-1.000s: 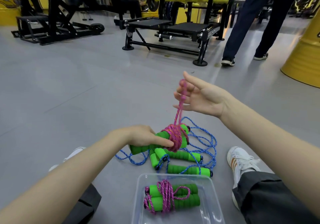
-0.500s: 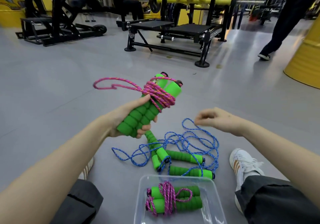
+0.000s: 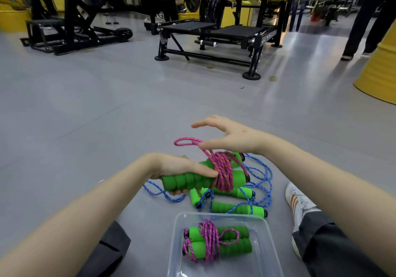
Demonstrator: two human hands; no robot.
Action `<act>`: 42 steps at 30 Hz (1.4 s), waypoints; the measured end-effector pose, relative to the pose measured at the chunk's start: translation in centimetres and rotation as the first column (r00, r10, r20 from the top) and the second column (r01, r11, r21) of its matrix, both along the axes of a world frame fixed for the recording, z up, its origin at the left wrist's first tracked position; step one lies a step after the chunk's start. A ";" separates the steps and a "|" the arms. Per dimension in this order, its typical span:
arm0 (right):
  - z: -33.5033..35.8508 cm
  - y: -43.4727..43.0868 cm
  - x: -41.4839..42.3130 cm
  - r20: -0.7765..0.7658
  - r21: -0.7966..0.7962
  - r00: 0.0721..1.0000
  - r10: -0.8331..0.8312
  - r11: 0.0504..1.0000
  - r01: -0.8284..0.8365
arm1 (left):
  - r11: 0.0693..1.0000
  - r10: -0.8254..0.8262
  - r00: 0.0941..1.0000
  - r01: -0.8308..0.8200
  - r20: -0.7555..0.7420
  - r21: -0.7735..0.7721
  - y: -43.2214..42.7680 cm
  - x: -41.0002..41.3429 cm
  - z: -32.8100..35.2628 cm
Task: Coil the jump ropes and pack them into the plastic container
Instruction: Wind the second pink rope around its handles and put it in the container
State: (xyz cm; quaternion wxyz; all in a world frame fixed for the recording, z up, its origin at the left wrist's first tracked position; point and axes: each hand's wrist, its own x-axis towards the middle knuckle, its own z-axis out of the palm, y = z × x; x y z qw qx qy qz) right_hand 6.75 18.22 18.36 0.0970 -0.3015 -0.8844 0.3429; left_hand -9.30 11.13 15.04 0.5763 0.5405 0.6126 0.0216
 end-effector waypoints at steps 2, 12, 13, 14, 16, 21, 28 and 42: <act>-0.3 -0.1 0.1 0.018 -0.047 0.996 0.092 0.995 -0.091 | 0.997 -0.054 0.998 0.055 0.014 -0.052 0.0 0.1 0.0; -1.9 0.2 3.0 -0.125 -0.686 0.936 -0.328 0.710 0.157 | 0.945 -0.158 0.829 0.285 0.537 -0.162 0.0 -0.2 0.7; -2.0 0.3 3.3 -0.165 -0.728 0.915 -0.367 0.672 0.139 | 0.959 -0.102 0.780 0.243 0.618 -0.148 0.1 -0.6 0.8; -2.1 0.3 3.5 -0.205 -0.759 0.916 -0.344 0.647 0.074 | 0.973 -0.044 0.734 0.185 0.678 -0.136 0.2 -0.9 0.9; -2.5 0.4 3.2 -0.257 -0.770 0.910 -0.326 0.638 0.011 | 0.991 0.065 0.674 0.045 0.736 -0.129 0.4 -1.2 1.0; -2.5 -0.2 0.5 -0.332 -0.696 0.800 -0.500 0.702 0.150 | 0.927 0.320 0.576 -0.354 0.752 -0.123 1.0 -1.0 0.9; -1.6 -2.0 -2.2 -0.500 -0.711 0.620 -0.605 0.696 0.106 | 0.854 0.403 0.466 -0.502 0.788 -0.140 1.1 -1.2 0.9; -1.4 -1.6 -1.8 -0.588 -0.589 0.539 -0.603 0.776 0.226 | 0.385 0.439 0.635 -0.772 0.636 0.505 2.8 2.5 -0.4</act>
